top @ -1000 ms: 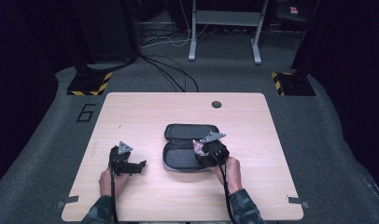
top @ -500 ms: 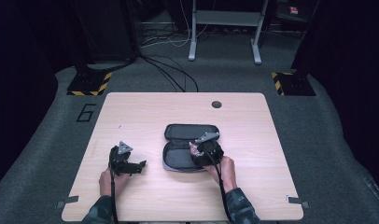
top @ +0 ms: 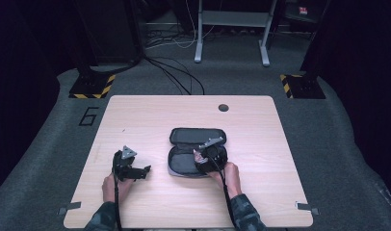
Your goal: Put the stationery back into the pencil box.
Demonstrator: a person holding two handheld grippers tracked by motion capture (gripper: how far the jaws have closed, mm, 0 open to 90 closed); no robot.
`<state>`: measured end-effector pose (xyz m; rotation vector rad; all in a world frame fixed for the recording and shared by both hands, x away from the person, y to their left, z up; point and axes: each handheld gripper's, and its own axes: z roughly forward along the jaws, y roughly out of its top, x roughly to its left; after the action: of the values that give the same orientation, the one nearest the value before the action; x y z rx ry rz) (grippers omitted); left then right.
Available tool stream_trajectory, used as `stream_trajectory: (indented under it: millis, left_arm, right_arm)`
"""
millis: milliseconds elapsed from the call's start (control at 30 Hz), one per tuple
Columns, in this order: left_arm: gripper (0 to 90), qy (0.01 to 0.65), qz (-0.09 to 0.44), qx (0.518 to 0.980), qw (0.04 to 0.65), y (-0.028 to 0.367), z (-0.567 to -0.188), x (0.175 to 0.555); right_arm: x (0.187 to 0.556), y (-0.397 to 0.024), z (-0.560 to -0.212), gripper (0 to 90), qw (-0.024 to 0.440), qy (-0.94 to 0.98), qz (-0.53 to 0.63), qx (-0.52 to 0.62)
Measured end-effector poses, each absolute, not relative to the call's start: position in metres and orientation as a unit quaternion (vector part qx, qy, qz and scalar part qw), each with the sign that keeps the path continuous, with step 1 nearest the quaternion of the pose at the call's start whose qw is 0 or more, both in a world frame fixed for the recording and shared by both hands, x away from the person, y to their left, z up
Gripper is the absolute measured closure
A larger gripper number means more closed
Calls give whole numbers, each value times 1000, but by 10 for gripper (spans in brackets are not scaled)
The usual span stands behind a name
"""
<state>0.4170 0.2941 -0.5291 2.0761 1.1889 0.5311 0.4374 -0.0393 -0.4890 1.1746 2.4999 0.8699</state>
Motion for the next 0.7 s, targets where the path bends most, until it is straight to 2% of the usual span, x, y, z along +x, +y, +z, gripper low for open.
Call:
stream_trajectory:
  millis: [67, 100, 133, 200, 700]
  left_arm:
    - [55, 456, 204, 797, 339, 294, -529, 417]
    - [55, 456, 204, 797, 339, 294, -529, 417]
    - [55, 456, 204, 797, 339, 294, -529, 417]
    - [55, 456, 204, 797, 339, 294, -529, 417]
    - [55, 456, 204, 797, 339, 294, -529, 417]
  right_arm:
    - [438, -40, -490, 378, 115, 855, 300, 408]
    - [439, -41, -491, 287, 115, 852, 300, 414]
    - [439, -41, -491, 287, 115, 852, 300, 414]
    - [437, -43, -489, 193, 118, 849, 299, 418]
    - [409, -64, -459, 78, 142, 837, 342, 403]
